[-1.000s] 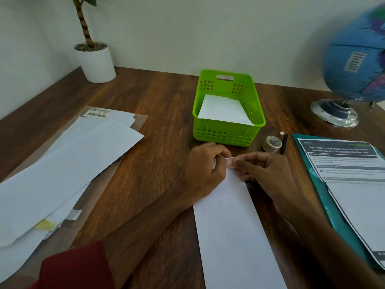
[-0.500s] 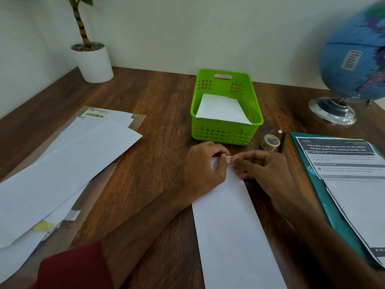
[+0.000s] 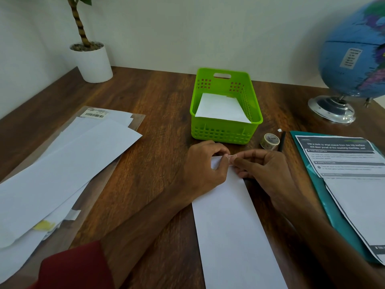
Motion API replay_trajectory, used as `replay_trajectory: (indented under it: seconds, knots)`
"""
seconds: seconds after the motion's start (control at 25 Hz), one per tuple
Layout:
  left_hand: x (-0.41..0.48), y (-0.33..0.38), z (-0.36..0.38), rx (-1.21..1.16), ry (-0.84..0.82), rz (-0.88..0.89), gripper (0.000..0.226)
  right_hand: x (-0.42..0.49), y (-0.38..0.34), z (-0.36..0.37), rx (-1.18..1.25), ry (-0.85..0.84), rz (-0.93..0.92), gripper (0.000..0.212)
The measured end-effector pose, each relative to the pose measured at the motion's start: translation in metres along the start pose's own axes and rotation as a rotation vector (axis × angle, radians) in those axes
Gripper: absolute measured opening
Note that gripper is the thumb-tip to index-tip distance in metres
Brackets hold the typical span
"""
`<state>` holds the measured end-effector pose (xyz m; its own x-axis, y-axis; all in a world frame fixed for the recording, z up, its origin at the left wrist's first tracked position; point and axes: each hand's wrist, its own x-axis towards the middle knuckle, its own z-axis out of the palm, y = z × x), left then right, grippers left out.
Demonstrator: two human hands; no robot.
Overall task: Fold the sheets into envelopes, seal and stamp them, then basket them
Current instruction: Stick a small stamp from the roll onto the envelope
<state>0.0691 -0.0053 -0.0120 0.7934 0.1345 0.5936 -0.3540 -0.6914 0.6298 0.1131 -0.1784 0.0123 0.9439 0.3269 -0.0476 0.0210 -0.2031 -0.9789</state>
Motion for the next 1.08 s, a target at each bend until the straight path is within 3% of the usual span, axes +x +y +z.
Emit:
replay_trajectory:
  seconds: [1.08]
  knots:
    - [0.0003, 0.0048, -0.0047, 0.033, 0.009, 0.042, 0.011, 0.0000, -0.0003, -0.0063, -0.081, 0.008, -0.042, 0.013]
